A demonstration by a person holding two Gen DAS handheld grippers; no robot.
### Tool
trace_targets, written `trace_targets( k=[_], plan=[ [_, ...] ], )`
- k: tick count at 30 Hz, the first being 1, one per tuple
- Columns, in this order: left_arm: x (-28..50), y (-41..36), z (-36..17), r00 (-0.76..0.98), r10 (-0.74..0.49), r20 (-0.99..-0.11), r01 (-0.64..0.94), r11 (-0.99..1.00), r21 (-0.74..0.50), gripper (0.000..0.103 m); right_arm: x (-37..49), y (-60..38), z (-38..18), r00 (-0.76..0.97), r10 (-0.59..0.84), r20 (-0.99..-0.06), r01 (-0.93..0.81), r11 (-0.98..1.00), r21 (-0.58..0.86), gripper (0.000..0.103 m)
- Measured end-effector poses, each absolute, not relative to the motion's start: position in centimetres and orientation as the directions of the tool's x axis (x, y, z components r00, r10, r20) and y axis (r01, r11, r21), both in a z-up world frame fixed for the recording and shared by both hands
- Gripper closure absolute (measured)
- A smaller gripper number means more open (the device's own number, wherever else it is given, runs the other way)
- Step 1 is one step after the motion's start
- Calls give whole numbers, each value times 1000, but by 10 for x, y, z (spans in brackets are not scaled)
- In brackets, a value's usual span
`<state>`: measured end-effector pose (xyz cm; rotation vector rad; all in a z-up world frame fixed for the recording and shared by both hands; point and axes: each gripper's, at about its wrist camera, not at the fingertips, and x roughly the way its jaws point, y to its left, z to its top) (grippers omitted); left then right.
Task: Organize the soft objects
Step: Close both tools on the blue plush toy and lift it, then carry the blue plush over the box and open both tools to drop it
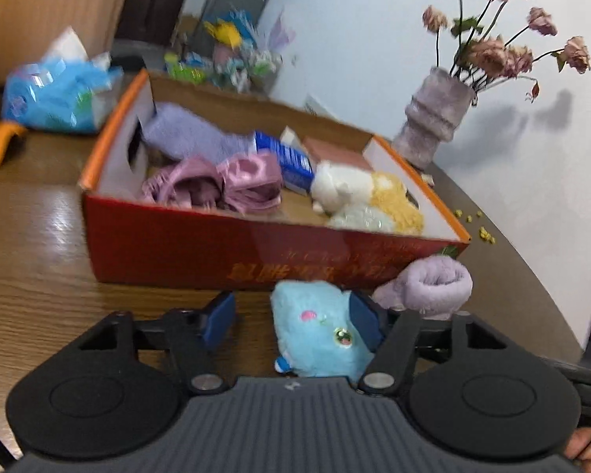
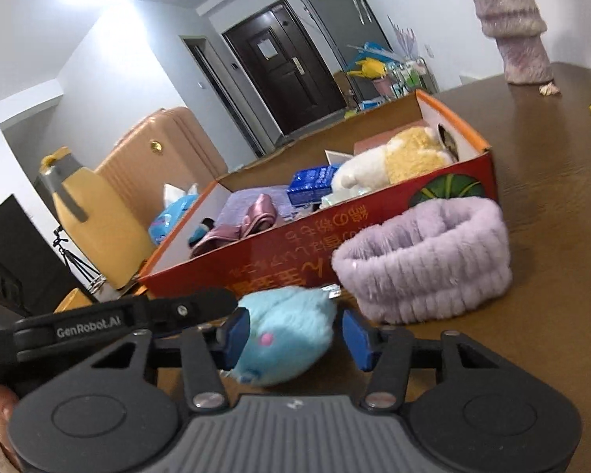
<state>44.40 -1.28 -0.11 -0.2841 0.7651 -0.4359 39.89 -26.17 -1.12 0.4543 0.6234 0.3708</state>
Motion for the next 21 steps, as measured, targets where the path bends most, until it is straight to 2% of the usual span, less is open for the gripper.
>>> trace_targets(
  k=[2, 4, 7, 14, 21],
  plan=[
    [449, -8, -10, 603, -515, -609, 267, 850, -454, 46, 409, -259, -17, 743, 469, -477, -190, 832, 521, 54],
    [451, -3, -15, 576, -570, -586, 264, 808, -526, 49, 417, -260, -25, 732, 489, -475, -183, 812, 555, 61],
    [451, -1, -16, 554, -608, -569, 274, 778, -565, 64, 420, -261, -27, 718, 528, -454, -199, 780, 593, 68],
    [405, -12, -9, 602, -567, -562, 307, 814, -493, 69, 390, -262, -22, 716, 530, -454, -225, 791, 569, 70],
    [322, -32, 2, 625, -553, -550, 360, 830, -425, 69, 305, -274, -19, 730, 520, -443, -238, 802, 548, 70]
  ],
)
